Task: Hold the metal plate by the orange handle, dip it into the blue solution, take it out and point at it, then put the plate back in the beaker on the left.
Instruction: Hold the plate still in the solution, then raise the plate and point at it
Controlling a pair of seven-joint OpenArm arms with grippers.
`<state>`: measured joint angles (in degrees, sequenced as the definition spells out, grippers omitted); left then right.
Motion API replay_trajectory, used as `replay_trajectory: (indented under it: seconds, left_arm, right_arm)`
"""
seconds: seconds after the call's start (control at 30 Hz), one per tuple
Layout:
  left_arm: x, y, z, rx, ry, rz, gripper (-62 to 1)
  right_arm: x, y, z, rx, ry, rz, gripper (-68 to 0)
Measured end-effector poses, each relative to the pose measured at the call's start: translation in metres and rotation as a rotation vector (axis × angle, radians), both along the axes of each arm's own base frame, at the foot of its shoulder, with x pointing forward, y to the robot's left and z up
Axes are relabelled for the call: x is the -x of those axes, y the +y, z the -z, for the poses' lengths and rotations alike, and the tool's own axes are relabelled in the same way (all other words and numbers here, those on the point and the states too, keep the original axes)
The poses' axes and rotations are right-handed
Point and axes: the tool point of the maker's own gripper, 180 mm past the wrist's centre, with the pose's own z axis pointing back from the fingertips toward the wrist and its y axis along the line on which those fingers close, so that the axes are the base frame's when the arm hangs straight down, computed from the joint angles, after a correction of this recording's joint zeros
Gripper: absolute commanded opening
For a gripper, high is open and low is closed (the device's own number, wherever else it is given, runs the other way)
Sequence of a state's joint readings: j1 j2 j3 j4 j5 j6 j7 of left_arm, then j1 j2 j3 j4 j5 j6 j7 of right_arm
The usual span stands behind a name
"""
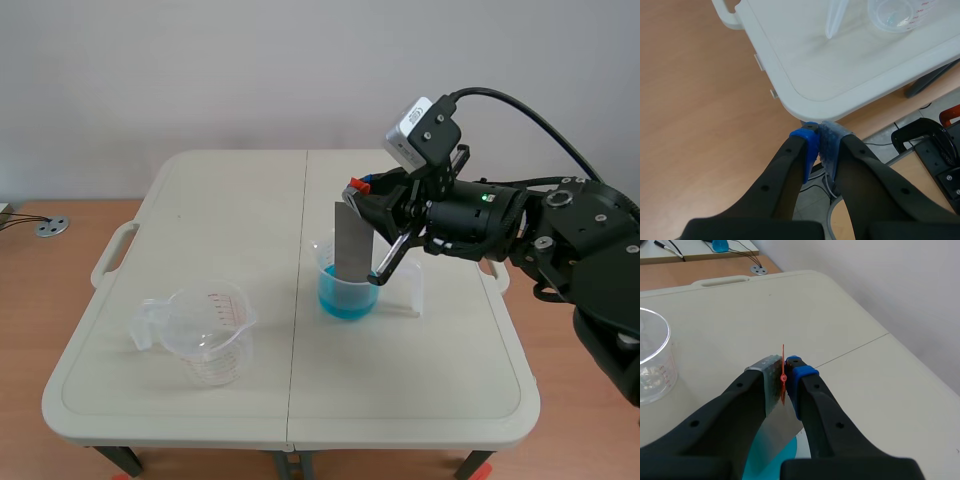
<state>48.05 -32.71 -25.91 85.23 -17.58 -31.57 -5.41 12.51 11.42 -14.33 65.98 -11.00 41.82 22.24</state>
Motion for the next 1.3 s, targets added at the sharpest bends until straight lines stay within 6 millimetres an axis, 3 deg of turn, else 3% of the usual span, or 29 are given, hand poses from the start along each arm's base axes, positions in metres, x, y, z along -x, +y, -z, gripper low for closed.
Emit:
replay_trajectory:
  seconds: [0.6, 0.93, 1.1, 1.3]
  left_arm:
    - [0.000, 0.000, 0.000, 0.000, 0.000, 0.000, -59.6]
    - [-0.001, 0.000, 0.000, 0.000, -0.003, 0.000, -59.6]
    - [-0.017, 0.000, -0.009, -0.003, -0.053, 0.002, -59.6]
    - [-0.052, 0.000, -0.029, -0.034, -0.161, 0.019, -59.6]
  right_arm:
    - [0.000, 0.000, -0.008, -0.024, -0.027, -0.008, -66.2]
    - [0.000, 0.005, -0.044, -0.014, -0.143, -0.040, -66.2]
    - [-0.003, 0.000, -0.064, -0.020, -0.199, -0.027, -66.2]
    - [-0.003, -0.001, -0.083, -0.012, -0.261, -0.030, -66.2]
